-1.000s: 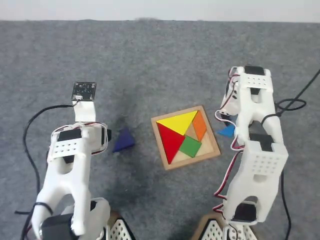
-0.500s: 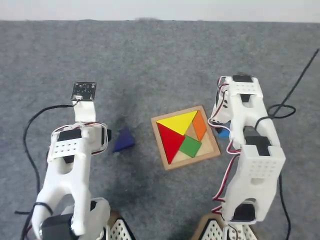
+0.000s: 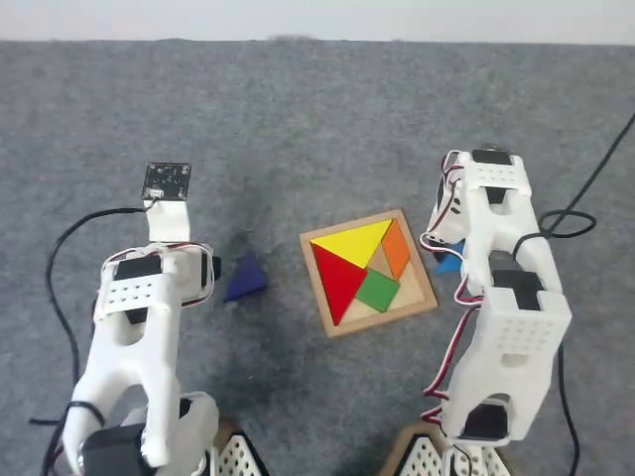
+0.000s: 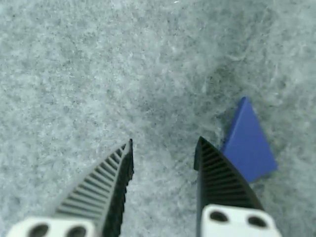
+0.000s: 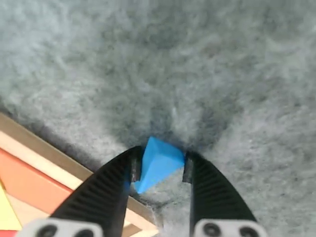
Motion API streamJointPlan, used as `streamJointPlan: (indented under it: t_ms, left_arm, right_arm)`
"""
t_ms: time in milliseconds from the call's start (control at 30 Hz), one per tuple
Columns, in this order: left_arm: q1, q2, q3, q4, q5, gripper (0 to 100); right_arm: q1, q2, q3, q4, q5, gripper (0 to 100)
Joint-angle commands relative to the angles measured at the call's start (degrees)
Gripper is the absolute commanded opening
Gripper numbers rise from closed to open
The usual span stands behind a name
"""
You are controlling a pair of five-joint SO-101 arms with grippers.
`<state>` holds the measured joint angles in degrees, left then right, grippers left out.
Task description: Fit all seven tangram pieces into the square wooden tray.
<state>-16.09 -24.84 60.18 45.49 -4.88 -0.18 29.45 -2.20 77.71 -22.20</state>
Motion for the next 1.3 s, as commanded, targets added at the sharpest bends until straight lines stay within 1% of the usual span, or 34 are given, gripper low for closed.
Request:
streamJointPlan:
  t_ms: [0,167,300,367,467,533,567,633,800,900,1000,1167,1267]
  left_arm:
    - [0.53,-2.2,-0.31,-1.49,0.62,20]
    - [0.53,-2.2,-0.31,-1.49,0.62,20]
    - [0.53,-2.2,-0.31,-1.49,0.62,20]
    - [0.53,-2.2,-0.31,-1.49,0.62,20]
    - [0.53,-2.2,-0.31,-1.49,0.62,20]
    - [0.53,-2.2,-0.22,-1.49,0.62,20]
    - [0.53,-2.2,-0.22,-1.49,0.62,20]
    - [0.44,-2.2,-0.22,-1.49,0.62,20]
    - [0.44,-2.2,-0.22,-1.49,0.62,20]
    - [0.44,-2.2,-0.22,-1.49,0.62,20]
    - [0.44,-2.2,0.22,-1.49,0.62,20]
    - [0.44,-2.2,0.31,-1.49,0.62,20]
    - [0.44,-2.2,0.31,-1.49,0.62,20]
  right_arm:
    - [0.66,-3.82,-0.53,-2.68,3.78,5.4]
    - [0.57,-11.21,-0.7,-2.24,7.91,2.7]
    - [0.04,-19.65,2.81,-2.86,11.08,2.6]
    - [-1.19,-23.87,5.45,-3.65,15.12,2.6]
    - [-4.44,-29.41,10.37,-4.97,23.21,2.6]
    - [-7.08,-32.48,14.24,-6.29,26.73,2.7]
    - [-8.04,-33.71,16.09,-7.34,27.34,3.1]
    - [-8.48,-35.47,19.43,-9.54,27.43,3.9]
    - [-8.48,-35.03,25.85,-11.38,27.6,16.5]
    - [-7.6,-32.04,26.9,-11.47,26.64,17.3]
    - [-5.93,-27.82,26.2,-14.29,22.42,17.4]
    - [-4.0,-19.74,21.45,-14.81,20.04,17.4]
    - [-2.95,-15.69,18.9,-14.73,17.41,17.3]
